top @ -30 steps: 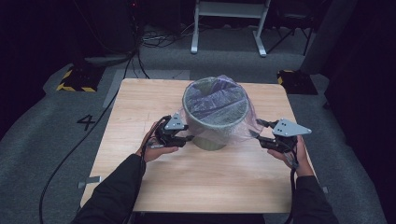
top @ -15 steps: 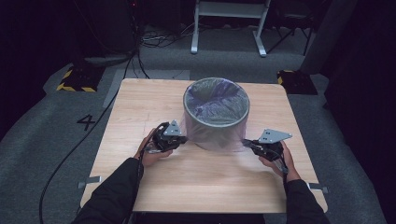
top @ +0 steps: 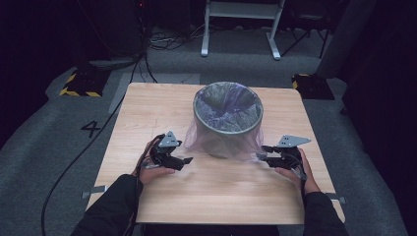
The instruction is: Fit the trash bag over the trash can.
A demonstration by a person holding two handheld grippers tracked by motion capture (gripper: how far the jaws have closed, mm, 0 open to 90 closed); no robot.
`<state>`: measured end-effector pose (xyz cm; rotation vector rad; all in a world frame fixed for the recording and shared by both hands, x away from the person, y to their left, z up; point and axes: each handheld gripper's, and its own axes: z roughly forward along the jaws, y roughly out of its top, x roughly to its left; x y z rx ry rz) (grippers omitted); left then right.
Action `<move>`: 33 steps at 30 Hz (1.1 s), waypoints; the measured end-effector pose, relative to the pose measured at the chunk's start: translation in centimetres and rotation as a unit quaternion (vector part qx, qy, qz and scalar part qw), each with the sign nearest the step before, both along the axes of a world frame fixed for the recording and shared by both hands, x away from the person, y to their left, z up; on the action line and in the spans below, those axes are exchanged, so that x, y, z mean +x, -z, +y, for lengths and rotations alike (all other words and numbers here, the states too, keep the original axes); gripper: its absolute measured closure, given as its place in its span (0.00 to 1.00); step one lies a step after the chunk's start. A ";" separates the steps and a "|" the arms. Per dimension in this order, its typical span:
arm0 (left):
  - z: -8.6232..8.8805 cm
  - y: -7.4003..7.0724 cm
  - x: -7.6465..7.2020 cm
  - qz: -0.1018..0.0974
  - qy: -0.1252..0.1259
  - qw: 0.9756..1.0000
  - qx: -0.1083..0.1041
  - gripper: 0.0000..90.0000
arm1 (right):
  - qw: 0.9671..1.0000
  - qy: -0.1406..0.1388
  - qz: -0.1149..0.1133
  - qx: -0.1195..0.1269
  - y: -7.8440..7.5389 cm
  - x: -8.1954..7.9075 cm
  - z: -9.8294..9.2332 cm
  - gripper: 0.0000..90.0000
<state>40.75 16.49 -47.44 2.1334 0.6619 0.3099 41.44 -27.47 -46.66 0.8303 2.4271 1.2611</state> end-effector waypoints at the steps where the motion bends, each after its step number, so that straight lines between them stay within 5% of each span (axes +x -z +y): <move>1: 0.2 0.0 -0.3 0.000 0.001 1.000 0.003 0.20 | 1.000 0.005 -0.002 -0.004 -0.1 -0.2 -0.2 0.45; 5: 0.7 0.2 -1.6 0.013 -0.002 1.000 0.013 0.18 | 1.000 0.019 0.004 -0.007 -0.2 -1.1 -1.3 0.23; 11: 1.1 1.1 -3.6 0.019 0.001 0.999 0.044 0.18 | 0.999 0.031 -0.017 0.035 -2.1 -2.8 -3.8 0.23; 14: 1.4 1.5 -4.6 0.021 0.007 0.999 0.049 0.18 | 0.997 0.020 -0.051 0.053 -4.5 -3.9 -4.3 0.23; 18: 1.7 1.9 -5.5 0.026 0.008 0.998 0.053 0.18 | 0.991 0.006 -0.101 0.088 -9.1 -4.8 -4.0 0.24; 21: 2.0 2.2 -5.7 0.026 0.007 0.998 0.056 0.18 | 0.988 -0.016 -0.128 0.087 -12.3 -5.3 -2.9 0.24; 26: 2.2 2.6 -5.8 0.032 0.005 0.998 0.062 0.18 | 0.985 -0.014 -0.147 0.084 -15.6 -3.9 -0.5 0.27; 33: 2.2 2.9 -5.7 0.033 0.010 0.998 0.057 0.17 | 0.989 -0.007 -0.121 0.087 -16.5 0.4 3.1 0.29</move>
